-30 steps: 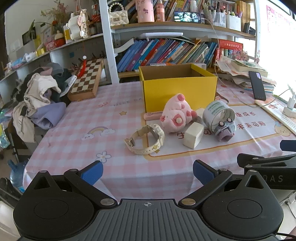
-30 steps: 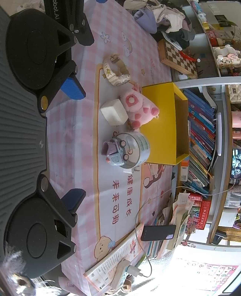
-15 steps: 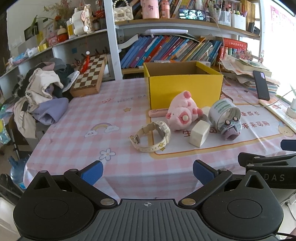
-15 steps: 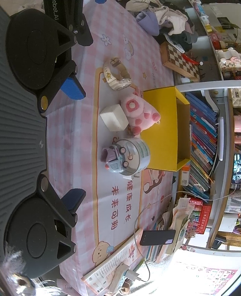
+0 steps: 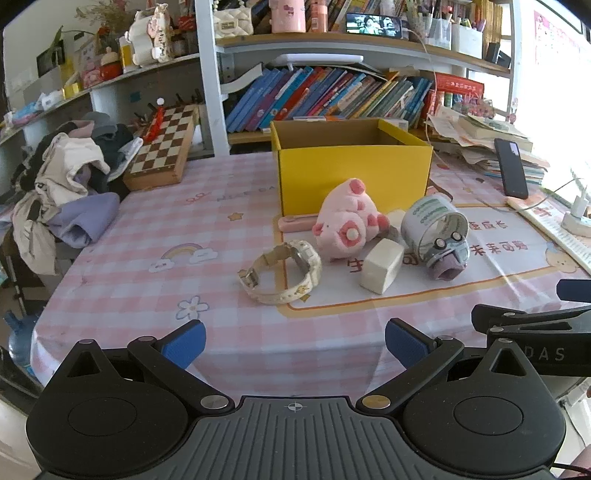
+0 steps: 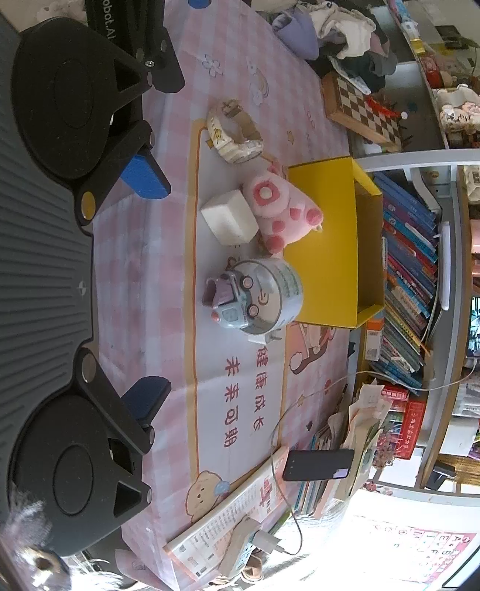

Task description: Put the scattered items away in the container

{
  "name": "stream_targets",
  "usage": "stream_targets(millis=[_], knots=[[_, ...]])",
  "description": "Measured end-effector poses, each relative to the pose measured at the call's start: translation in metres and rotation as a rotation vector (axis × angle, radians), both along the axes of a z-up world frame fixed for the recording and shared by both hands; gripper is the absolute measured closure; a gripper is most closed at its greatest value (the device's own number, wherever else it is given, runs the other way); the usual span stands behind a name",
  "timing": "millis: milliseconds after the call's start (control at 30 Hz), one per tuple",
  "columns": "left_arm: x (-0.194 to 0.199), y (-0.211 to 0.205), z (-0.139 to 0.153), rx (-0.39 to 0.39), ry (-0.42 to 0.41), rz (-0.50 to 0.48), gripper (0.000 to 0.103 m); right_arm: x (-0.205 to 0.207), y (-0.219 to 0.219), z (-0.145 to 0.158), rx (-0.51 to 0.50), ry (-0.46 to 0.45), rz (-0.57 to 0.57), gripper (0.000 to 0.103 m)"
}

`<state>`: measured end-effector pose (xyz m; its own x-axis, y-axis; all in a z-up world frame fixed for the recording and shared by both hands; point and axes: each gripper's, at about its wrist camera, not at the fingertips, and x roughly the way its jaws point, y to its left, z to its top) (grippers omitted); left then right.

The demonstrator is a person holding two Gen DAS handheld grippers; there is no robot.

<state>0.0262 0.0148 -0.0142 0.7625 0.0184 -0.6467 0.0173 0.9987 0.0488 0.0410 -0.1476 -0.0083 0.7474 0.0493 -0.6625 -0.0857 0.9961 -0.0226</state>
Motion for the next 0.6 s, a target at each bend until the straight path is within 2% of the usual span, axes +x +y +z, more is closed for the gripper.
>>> stream_targets(millis=[267,500,600], knots=[[0.005,-0.003,-0.001,0.008,0.011,-0.009,0.000,0.005,-0.007,-0.001,0.013,0.006,-0.018,0.000],[0.006,0.004,-0.001,-0.015,0.020,0.032,0.000,0.005,-0.015,0.001,0.026,-0.007,-0.043,0.000],[0.004,0.004,0.001,-0.005,-0.001,0.040,0.000,0.003,-0.019,0.002,0.041,-0.025,-0.052,0.000]])
